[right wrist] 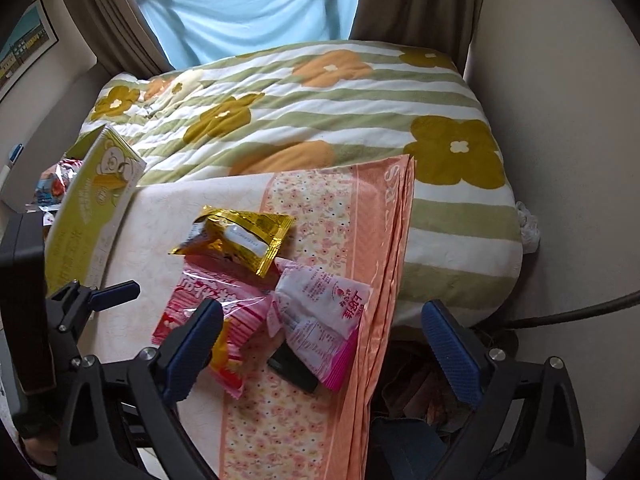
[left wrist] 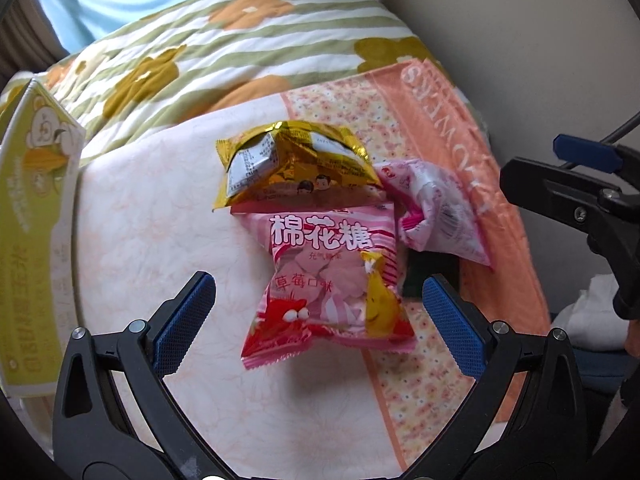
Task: Organize snacks
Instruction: 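Grasp the pink marshmallow bag with the left tool while the right tool grasps the white-pink bag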
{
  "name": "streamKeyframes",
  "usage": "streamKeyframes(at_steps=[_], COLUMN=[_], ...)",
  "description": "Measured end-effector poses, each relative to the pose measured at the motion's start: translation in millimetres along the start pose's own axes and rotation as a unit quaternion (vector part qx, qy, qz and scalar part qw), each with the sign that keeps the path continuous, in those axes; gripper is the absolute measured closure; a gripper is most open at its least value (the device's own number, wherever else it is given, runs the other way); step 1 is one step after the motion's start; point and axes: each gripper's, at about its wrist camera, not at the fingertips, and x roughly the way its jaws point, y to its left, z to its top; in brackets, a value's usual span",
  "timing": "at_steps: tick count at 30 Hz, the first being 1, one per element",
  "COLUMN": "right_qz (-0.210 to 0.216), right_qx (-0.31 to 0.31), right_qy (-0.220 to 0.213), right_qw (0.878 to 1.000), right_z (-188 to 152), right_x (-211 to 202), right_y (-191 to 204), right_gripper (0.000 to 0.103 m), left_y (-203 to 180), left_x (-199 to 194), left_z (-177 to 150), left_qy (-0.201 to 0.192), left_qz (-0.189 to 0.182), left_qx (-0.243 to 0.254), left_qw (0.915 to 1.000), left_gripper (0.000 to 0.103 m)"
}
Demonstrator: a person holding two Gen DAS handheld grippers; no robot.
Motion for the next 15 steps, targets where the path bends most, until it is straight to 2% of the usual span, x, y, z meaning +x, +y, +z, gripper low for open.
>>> streamKeyframes(at_steps=[9,11,12,15], right_qz=[0.005,0.001,-0.001,0.001], right_qx=[-0.017,-0.021,-0.023,-0.024], right_qy=[0.031,0.034,0.036,0.038], right_qw=[0.999,0.999,0.999,0.999], right_z=[-3.7,-4.0,-3.9,-3.1], right_x=[43.5,48.6,51.0,55.5], right_y=[1.0,2.3,2.8,3.9], right_gripper=[0.005,0.005,0.005,0.005], left_y=[-2.0,-0.8,0.7,7.2], left_x=[46.4,48.6,49.3,49.9], left_z=[-5.3,-6.3,-7.2,-9.5], left_qy=[0.024,0.024,0.024,0.023], left_qz=[0.003,-0.005,-0.01,-0.024], left_qx=[-0.003,-0.001,-0.002,-0.006], left_qw=[0.9997,0.9997,0.9997,0.9994], left_gripper=[0.001,0.007,0.015,0.022])
